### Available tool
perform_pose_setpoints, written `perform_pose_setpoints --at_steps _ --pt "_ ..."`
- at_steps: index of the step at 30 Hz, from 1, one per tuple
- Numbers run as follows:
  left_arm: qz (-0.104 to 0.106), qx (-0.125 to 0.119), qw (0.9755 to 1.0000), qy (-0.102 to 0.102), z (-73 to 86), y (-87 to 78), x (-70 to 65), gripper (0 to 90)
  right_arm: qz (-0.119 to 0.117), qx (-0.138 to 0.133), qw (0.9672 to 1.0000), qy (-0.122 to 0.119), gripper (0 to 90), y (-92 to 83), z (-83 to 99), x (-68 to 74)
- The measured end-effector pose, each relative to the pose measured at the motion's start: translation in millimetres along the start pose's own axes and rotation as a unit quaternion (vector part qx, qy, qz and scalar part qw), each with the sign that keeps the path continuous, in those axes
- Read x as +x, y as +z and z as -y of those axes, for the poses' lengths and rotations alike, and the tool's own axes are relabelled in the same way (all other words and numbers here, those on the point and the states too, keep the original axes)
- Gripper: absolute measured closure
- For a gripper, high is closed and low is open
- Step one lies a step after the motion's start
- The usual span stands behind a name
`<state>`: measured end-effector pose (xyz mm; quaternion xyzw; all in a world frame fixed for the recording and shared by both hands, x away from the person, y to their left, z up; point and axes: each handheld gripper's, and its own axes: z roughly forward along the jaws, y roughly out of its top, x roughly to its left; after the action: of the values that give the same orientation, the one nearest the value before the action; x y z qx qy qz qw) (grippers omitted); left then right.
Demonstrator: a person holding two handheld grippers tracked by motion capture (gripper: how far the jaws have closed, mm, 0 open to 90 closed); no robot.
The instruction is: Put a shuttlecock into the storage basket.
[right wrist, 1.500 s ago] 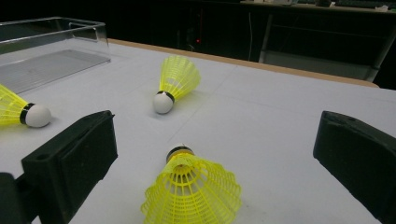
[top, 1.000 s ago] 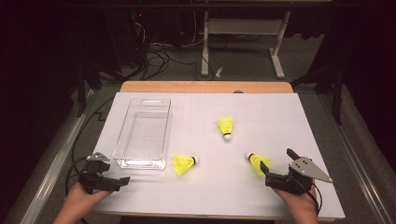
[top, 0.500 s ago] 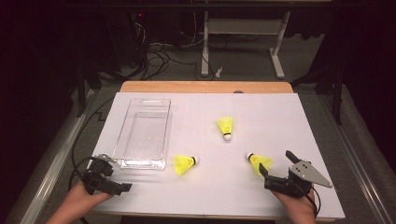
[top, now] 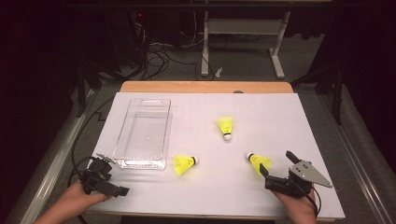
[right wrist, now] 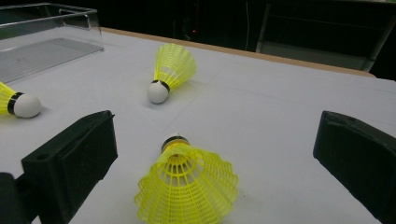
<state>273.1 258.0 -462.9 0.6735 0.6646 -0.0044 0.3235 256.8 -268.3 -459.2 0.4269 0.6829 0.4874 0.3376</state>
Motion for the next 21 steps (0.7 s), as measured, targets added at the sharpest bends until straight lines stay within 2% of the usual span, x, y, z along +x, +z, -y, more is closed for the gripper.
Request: perform_pose_setpoints --at_steps 2,3,17,21 --pt "0.001 0.003 1.0000 -0.002 -0.4 0.5 -2.9 0.7 -0.001 0.000 1.0000 0.000 0.4 0.2 0.1 0.1" --pt "0.001 0.012 0.9999 0.005 0.3 1.3 -6.2 0.7 -0.001 0.000 1.0000 -0.001 0.4 0.2 0.3 0.0" --pt "0.008 0.040 0.9987 0.030 3.0 7.7 -32.8 0.7 -0.004 -0.001 1.0000 -0.003 0.4 -1.1 0.8 0.5" --pt "0.019 0.050 0.9977 0.040 4.3 9.0 -43.6 0.7 -0.003 -0.001 1.0000 -0.002 0.4 -1.0 0.7 0.4"
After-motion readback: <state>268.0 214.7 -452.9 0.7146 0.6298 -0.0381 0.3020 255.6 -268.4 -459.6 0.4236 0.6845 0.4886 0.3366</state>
